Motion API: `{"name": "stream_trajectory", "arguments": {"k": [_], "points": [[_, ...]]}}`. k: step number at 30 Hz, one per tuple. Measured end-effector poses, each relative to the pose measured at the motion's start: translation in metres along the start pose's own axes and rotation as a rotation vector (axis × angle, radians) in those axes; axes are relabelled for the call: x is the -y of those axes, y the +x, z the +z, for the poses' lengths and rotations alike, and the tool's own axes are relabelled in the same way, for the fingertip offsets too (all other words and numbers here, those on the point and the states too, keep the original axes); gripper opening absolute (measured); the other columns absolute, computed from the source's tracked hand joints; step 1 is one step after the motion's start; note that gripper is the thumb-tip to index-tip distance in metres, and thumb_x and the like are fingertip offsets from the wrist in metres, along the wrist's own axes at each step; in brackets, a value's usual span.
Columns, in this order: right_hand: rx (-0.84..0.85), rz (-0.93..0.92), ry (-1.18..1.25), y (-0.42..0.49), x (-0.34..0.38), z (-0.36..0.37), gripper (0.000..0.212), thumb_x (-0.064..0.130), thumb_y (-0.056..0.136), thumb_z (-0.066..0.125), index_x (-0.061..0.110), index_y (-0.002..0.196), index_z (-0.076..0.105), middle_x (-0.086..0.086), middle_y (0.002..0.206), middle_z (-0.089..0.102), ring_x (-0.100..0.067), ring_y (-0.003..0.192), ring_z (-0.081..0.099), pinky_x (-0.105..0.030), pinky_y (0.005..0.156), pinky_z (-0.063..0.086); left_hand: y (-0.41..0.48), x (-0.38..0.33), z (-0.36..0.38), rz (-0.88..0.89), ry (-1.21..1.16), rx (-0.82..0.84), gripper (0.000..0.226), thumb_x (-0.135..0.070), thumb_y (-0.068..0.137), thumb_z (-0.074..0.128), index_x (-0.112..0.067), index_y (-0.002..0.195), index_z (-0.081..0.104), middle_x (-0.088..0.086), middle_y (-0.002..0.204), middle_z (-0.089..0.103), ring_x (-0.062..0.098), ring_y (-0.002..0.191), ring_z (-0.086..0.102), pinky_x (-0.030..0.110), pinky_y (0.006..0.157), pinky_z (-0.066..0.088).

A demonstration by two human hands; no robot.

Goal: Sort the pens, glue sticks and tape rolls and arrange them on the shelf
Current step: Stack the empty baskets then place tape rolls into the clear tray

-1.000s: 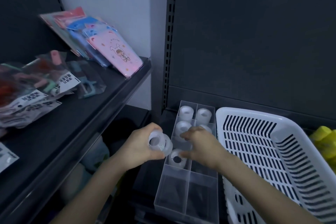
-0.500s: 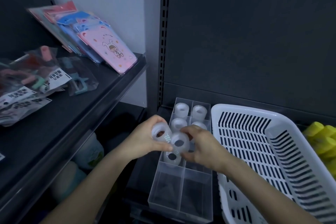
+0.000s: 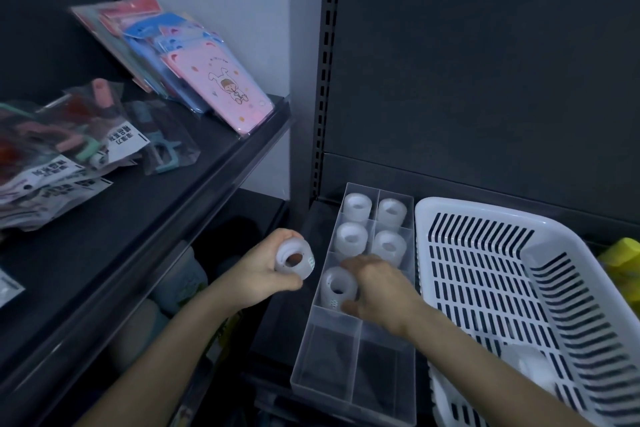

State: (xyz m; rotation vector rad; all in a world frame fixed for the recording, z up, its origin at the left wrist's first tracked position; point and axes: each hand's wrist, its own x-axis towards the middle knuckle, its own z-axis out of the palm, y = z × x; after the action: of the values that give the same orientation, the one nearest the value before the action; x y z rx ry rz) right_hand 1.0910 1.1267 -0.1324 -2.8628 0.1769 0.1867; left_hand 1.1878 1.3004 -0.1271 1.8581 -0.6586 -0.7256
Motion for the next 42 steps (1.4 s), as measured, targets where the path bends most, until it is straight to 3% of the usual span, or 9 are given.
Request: {"name": "stream_trajectory", "arguments": {"k": [7,11,13,21,26,30,34,39,42], "points": [[0.032,-0.045,-0.055,0.004,-0.006,-0.007,0.042,0.022,0.08,0.064,0.011,0.118,0.052,-0.008,0.116,0.055,-0.025,0.112,0.048,-0.034,0.091,0.045,0.007,-0.002,0.005,0.056,0.097,-0.043,0.045,-0.009,0.068,0.077,-0.039,0.097,0.058,-0.008,0.108,0.048,0.007,0.098,0.055,0.024,0.091,0.046],[-0.122,0.004,0.065,-0.013,-0.019,-0.03,0.043,0.024,0.084,0.063,0.012,0.123,0.052,-0.007,0.123,0.054,-0.022,0.115,0.049,-0.031,0.096,0.042,0.013,-0.019,0.018,0.136,0.184,-0.043,0.05,-0.011,0.068,0.079,-0.043,0.096,0.053,-0.007,0.105,0.052,0.009,0.093,0.057,0.026,0.086,0.05],[-0.199,0.071,0.116,-0.031,-0.035,-0.041,0.044,0.026,0.086,0.062,0.015,0.127,0.052,-0.004,0.126,0.054,-0.018,0.116,0.05,-0.024,0.097,0.04,0.02,-0.028,0.032,0.175,0.269,-0.02,0.05,-0.013,0.067,0.078,-0.034,0.104,0.053,-0.01,0.104,0.055,0.007,0.091,0.057,0.026,0.084,0.049],[-0.341,0.279,0.209,-0.095,-0.09,-0.036,0.036,0.027,0.087,0.061,0.018,0.121,0.059,0.005,0.118,0.062,0.002,0.09,0.049,-0.003,0.071,0.034,0.048,-0.05,0.103,0.326,0.898,0.202,0.03,-0.022,0.074,0.066,-0.019,0.099,0.051,-0.005,0.103,0.051,0.015,0.1,0.046,0.027,0.075,0.039],[-0.268,0.357,0.208,-0.117,-0.115,-0.028,0.037,0.029,0.088,0.059,0.017,0.123,0.057,0.004,0.119,0.061,-0.004,0.098,0.053,-0.009,0.079,0.036,0.054,-0.037,0.112,0.347,1.235,0.22,0.044,-0.042,0.075,0.067,-0.016,0.108,0.054,-0.001,0.111,0.05,0.019,0.108,0.042,0.03,0.092,0.034],[-0.201,0.376,0.176,-0.134,-0.129,-0.033,0.035,0.029,0.089,0.059,0.016,0.121,0.058,0.002,0.113,0.062,-0.01,0.099,0.057,-0.014,0.079,0.039,0.049,-0.046,0.111,0.306,1.083,0.207,0.056,-0.044,0.074,0.066,-0.023,0.123,0.05,-0.005,0.124,0.049,0.016,0.115,0.041,0.03,0.096,0.036],[-0.073,0.369,0.203,-0.155,-0.138,-0.038,0.036,0.033,0.087,0.06,0.016,0.119,0.059,0.006,0.106,0.062,-0.008,0.095,0.058,-0.014,0.077,0.041,0.037,-0.074,0.125,0.435,0.871,0.156,0.034,-0.031,0.085,0.059,-0.024,0.118,0.055,-0.01,0.116,0.054,0.009,0.114,0.045,0.026,0.093,0.041],[0.079,0.356,0.235,-0.174,-0.132,-0.04,0.053,0.045,0.083,0.061,0.024,0.13,0.048,0.007,0.126,0.05,-0.009,0.111,0.05,-0.017,0.089,0.04,0.029,-0.097,0.173,0.572,1.092,0.501,0.042,-0.042,0.085,0.058,-0.021,0.121,0.053,-0.005,0.118,0.056,0.014,0.109,0.051,0.034,0.094,0.045],[0.079,0.371,0.24,-0.182,-0.128,-0.039,0.054,0.048,0.078,0.066,0.026,0.124,0.049,0.014,0.103,0.046,-0.006,0.094,0.048,-0.018,0.079,0.042,0.03,-0.089,0.2,0.455,1.348,0.723,0.047,-0.049,0.074,0.069,-0.014,0.103,0.055,0.003,0.099,0.059,0.021,0.088,0.057,0.035,0.064,0.049]]}}
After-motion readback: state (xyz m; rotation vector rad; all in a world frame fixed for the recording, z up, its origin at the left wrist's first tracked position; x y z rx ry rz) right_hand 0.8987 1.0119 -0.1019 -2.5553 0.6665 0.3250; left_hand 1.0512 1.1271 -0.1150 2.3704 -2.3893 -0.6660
